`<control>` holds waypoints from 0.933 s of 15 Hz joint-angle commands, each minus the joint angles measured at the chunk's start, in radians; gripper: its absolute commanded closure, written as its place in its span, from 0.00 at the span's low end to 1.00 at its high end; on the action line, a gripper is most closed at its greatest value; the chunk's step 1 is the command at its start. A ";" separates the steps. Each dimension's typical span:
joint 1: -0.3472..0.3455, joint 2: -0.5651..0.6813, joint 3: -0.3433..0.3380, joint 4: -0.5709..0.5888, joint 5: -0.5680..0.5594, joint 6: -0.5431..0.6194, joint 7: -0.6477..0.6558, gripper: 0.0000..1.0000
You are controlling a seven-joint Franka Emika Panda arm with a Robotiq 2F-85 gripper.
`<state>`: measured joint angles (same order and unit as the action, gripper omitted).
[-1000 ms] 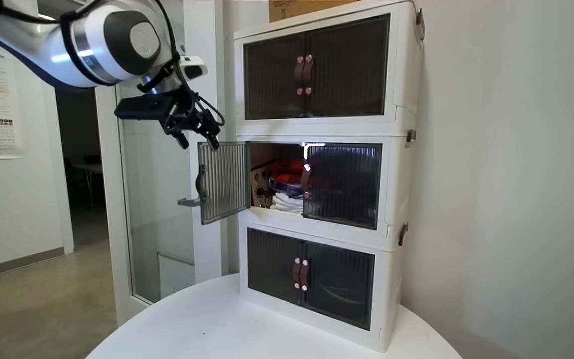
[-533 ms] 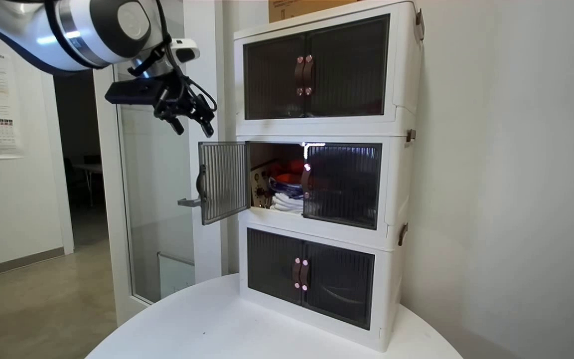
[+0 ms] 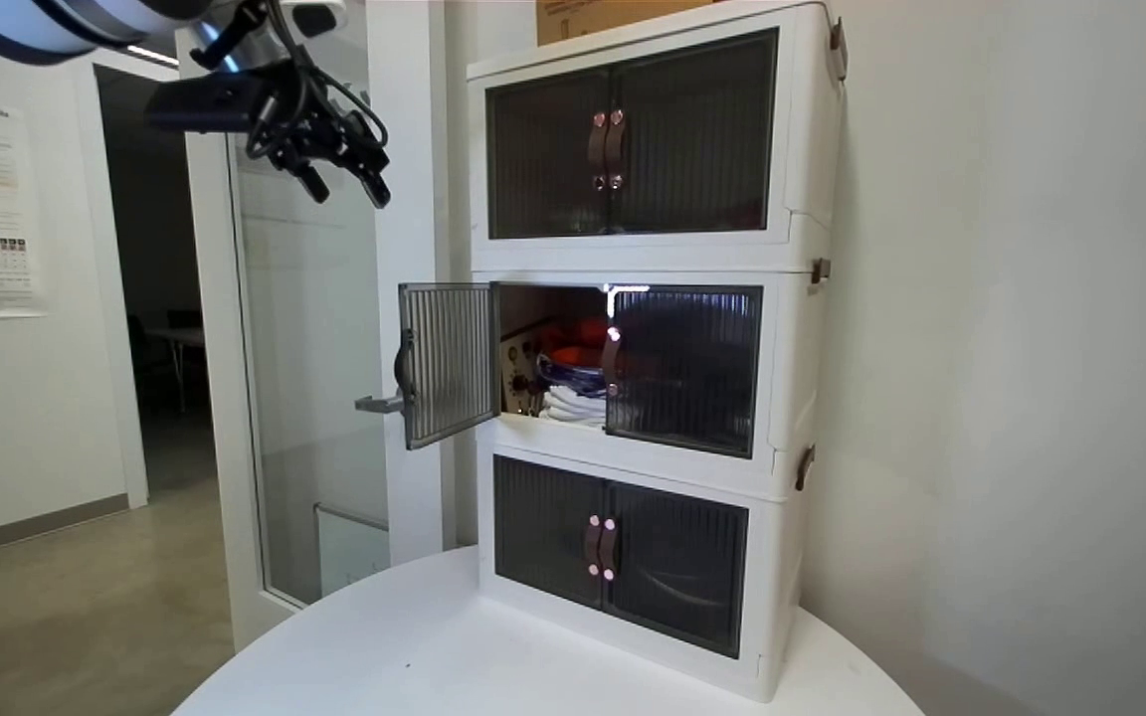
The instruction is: Open the middle drawer.
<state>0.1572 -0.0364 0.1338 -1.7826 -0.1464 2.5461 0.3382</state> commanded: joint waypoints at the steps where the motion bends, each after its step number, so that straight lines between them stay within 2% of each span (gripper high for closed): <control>1: -0.022 -0.102 0.004 -0.105 -0.013 -0.003 0.033 0.00; 8: -0.089 -0.254 0.035 -0.319 -0.072 -0.035 0.137 0.00; 14: -0.116 -0.342 0.053 -0.424 -0.038 -0.068 0.122 0.00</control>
<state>0.0628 -0.3190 0.1676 -2.1548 -0.1966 2.5147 0.4541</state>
